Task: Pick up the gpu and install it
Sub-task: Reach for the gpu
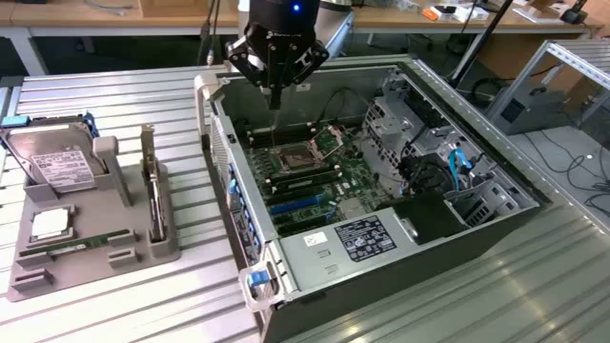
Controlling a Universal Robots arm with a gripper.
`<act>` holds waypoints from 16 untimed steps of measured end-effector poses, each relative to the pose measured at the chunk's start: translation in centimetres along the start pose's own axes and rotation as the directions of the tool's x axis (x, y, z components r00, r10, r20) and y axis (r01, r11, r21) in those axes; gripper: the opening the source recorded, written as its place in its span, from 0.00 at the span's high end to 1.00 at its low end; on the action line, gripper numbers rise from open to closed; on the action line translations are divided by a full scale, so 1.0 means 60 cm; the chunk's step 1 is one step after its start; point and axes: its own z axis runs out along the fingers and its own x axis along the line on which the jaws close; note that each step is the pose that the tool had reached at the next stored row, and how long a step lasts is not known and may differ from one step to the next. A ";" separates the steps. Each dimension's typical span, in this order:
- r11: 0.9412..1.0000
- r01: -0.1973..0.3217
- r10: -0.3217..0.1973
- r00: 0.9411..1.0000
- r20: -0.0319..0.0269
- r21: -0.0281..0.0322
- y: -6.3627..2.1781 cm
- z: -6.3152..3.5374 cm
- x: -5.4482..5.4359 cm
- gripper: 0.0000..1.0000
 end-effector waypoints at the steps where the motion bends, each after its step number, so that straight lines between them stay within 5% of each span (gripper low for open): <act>1: 1.000 0.000 0.000 1.000 0.000 0.000 0.000 0.000 0.004 0.89; 16: 1.000 0.000 0.000 1.000 0.000 0.000 -0.001 -0.001 0.017 0.89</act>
